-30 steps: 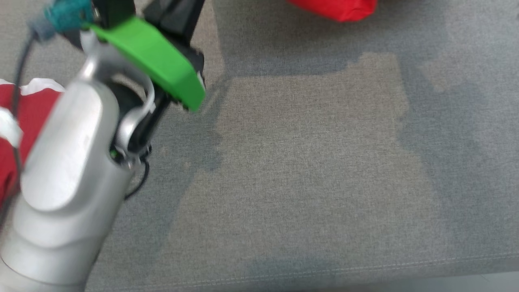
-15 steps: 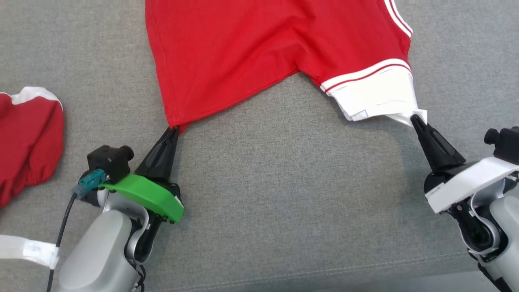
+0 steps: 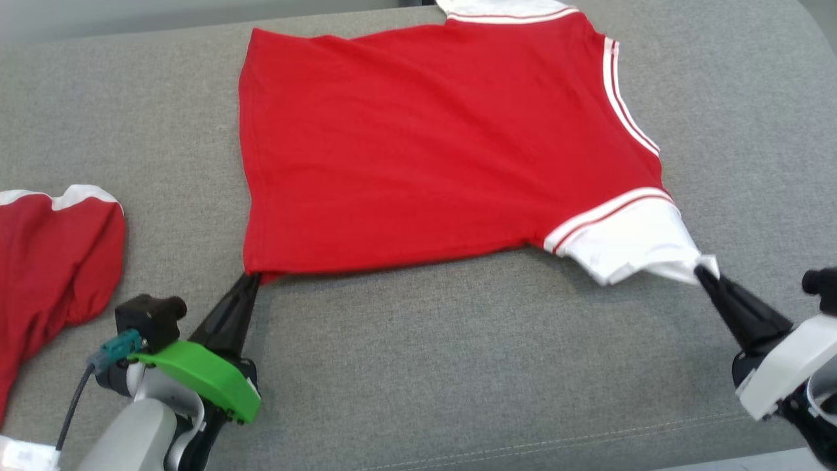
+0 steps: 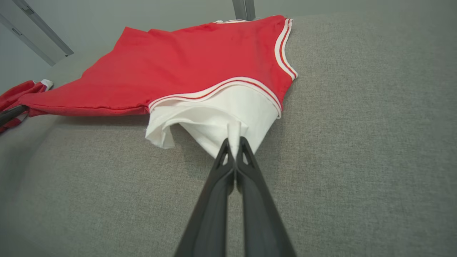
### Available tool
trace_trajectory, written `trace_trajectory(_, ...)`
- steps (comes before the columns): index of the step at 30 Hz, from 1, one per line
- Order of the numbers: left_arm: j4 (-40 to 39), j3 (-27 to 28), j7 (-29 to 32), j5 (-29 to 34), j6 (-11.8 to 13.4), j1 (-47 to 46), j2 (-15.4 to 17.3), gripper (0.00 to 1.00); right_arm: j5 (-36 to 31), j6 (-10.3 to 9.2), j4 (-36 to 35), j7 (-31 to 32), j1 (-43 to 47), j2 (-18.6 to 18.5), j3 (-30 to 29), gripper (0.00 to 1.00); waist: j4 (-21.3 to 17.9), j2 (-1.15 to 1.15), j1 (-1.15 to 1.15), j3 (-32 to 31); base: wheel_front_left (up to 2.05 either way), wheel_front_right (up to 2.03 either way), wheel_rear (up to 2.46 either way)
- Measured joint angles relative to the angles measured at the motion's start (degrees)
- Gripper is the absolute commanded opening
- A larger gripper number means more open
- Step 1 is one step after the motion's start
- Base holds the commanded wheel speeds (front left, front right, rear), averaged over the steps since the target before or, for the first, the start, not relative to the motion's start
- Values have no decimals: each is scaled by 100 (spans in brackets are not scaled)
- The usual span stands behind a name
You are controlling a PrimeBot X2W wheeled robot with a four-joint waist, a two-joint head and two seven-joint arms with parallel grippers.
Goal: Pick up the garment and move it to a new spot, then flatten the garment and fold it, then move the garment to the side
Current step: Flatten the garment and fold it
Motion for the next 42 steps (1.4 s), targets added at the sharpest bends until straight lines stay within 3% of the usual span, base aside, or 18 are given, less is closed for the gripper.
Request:
trace_trajectory(9, -132, -220, 56, -164, -7, 1088, 244, 0, 96, 34, -174, 178, 883, 11, 421, 0, -120, 0, 0, -286, 0, 0, 0)
trace_trajectory(15, -310, -264, 70, -441, -7, 1605, 221, 0, 162, 24, -321, 168, 1229, 1, 422, 0, -220, 0, 0, -246, 0, 0, 0)
trace_trajectory(25, -567, -120, 85, -568, -48, 1640, 414, 0, 135, -27, -396, 64, 1321, -168, 274, 0, -200, 0, 0, -130, 0, 0, 0)
trace_trajectory(31, -856, -110, 341, -720, -51, 1644, 703, 0, 120, -83, -416, -16, 1312, -252, 166, 0, -118, 0, 0, -133, 0, 0, 0)
trace_trajectory(42, -690, -266, 567, -961, -53, 1721, 527, 0, -157, -75, 81, 108, 1332, 21, 726, 0, -16, 0, 0, -114, 0, 0, 0)
